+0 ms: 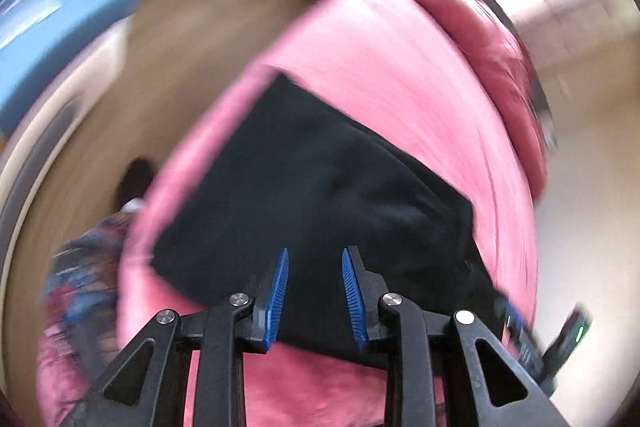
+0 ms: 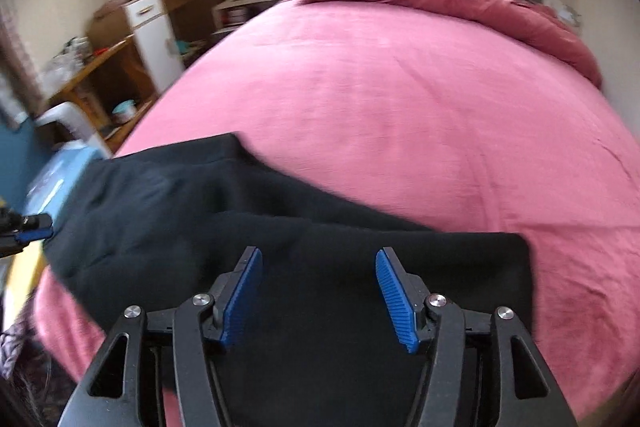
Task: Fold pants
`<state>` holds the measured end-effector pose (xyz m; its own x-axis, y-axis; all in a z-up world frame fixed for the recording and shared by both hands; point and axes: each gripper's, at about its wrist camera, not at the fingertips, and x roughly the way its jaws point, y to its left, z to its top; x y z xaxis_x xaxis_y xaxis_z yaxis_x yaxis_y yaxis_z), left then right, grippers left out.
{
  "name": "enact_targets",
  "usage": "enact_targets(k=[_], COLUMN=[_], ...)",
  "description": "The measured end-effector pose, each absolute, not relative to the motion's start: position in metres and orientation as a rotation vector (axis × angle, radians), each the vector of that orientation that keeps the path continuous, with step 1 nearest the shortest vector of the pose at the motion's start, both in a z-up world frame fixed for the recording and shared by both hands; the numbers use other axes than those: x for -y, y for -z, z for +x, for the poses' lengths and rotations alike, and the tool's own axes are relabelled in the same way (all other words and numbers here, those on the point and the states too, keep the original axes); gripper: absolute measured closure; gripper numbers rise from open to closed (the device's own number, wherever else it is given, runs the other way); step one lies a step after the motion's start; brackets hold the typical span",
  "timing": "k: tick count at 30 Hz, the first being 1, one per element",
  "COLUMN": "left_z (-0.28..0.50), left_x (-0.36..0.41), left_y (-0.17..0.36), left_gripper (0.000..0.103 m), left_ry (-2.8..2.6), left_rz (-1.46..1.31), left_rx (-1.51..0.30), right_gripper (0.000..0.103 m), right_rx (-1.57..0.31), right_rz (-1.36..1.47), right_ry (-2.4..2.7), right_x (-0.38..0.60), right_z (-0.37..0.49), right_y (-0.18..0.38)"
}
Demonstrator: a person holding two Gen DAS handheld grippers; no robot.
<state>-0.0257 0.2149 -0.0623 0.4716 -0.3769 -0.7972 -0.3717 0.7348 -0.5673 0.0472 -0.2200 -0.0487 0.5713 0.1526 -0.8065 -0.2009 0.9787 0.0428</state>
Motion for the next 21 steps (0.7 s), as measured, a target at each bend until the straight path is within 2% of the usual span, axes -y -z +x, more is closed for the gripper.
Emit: enact_targets(k=[7, 14, 21], left_z=[-0.067, -0.051, -0.044], left_x=[-0.293, -0.267, -0.267], left_y=[0.099, 0.114, 0.125], left_gripper=[0.075, 0.073, 0.073], left_ry=[-0.175, -0.176, -0.187], left_rz=[-0.997, -0.916, -0.950], left_rx=[-1.128, -1.205, -1.209], right_gripper=[0.040, 0.038, 0.038], right_rx=[-0.968, -0.992, -1.013], right_rz=[-0.082, -0.075, -0.066], right_ry=[-0.312, -0.338, -0.337], right_x=[0.177, 0.170, 0.169], right_z=[0.041, 0.040, 0.037], right_y=[0.062, 0.068, 0.075])
